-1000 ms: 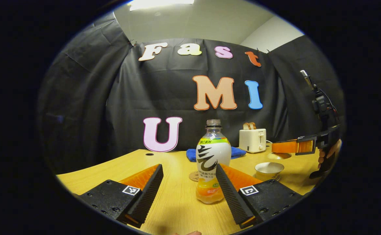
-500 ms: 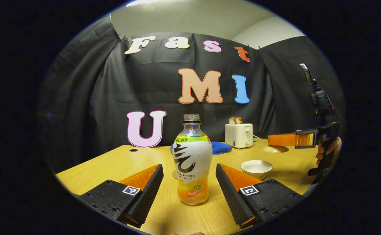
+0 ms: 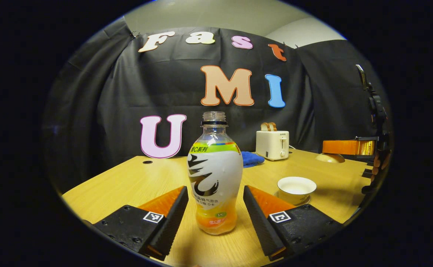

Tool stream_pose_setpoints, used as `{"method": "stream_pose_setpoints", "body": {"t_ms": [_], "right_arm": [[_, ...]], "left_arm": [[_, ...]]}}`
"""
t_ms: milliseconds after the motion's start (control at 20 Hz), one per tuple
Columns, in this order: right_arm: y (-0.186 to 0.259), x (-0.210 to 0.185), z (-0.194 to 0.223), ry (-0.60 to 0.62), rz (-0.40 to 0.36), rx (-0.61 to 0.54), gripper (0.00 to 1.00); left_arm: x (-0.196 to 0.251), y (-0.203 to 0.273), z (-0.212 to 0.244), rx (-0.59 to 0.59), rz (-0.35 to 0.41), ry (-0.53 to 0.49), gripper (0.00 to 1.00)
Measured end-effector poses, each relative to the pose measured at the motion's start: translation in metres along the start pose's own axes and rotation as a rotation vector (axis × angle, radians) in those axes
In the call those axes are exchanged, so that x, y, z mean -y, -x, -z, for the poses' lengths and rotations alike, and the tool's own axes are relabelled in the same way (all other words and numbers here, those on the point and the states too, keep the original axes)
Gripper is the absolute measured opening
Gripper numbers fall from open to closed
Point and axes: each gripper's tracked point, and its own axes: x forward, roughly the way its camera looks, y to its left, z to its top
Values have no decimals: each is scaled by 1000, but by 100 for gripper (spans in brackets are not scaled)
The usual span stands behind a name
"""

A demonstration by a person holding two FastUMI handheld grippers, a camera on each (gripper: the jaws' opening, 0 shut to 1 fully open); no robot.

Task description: Open the teacup lid with one hand, grasp the water bottle and pour water into the teacup with the other hand; after pouring, place the water bottle on the coaster and then close the teacup lid.

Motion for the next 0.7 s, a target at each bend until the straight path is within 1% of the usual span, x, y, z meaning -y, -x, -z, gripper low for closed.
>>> {"method": "stream_pose_setpoints", "body": {"t_ms": [100, 150, 200, 300, 350, 400, 550, 650, 700], "right_arm": [[2, 2, 0, -2, 3, 4, 32], [3, 2, 0, -3, 3, 4, 32], [3, 2, 1, -5, 4, 4, 32], [4, 5, 3, -7, 5, 2, 32], [4, 6, 2, -8, 7, 2, 32], [5, 7, 3, -9, 9, 3, 28], [6, 13, 3, -10, 18, 5, 32], [7, 14, 5, -8, 19, 7, 32], [7, 15, 5, -3, 21, 8, 32]], "left_arm": [[0, -3, 2, -14, -2, -2, 84], [1, -6, 2, -17, 2, -4, 81], [3, -6, 3, -24, 8, -6, 80], [2, -11, 5, -30, 15, -8, 73], [2, -9, 5, -29, 18, -10, 67], [3, -9, 5, -31, 21, -10, 67], [2, -10, 6, -46, 25, -30, 61], [4, -9, 6, -61, 36, -57, 57], [7, -9, 5, -74, 45, -82, 56]]}}
